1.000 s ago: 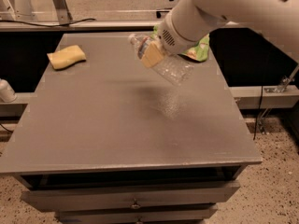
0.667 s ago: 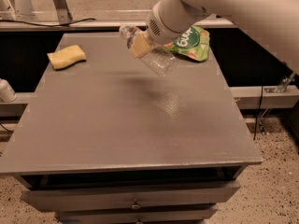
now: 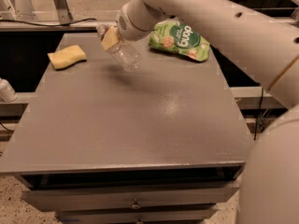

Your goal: Move water bottle near sponge

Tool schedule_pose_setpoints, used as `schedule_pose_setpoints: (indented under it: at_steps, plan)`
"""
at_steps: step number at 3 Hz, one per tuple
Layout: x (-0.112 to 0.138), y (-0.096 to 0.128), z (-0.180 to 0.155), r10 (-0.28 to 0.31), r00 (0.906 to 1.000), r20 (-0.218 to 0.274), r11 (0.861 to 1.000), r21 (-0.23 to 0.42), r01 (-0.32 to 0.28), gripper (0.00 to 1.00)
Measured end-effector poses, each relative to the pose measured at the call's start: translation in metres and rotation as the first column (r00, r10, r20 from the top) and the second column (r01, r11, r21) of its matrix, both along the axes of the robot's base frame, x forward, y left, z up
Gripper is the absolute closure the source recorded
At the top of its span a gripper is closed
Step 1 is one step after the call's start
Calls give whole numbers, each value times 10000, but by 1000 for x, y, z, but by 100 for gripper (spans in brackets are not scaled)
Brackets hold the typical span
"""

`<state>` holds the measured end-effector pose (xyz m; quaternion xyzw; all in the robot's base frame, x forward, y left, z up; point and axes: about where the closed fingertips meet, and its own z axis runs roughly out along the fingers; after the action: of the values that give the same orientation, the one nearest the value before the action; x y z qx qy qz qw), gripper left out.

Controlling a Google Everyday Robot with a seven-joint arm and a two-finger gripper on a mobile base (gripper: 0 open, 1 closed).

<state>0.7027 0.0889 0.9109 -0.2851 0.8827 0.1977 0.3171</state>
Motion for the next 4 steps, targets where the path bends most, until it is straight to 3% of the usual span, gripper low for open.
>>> schedule_pose_setpoints:
  at_steps: [1, 2, 3, 4]
  plan:
    - [22, 32, -18, -463, 9970, -619, 9971, 576, 499, 100]
    - [37, 53, -39, -1225, 9820, -1437, 9852, 1015, 1378, 100]
    - [46, 67, -53, -1877, 9612, -2022, 9697, 1179, 2142, 100]
    - [51, 73, -60, -2236, 9433, -2452, 9560, 1336, 2613, 84]
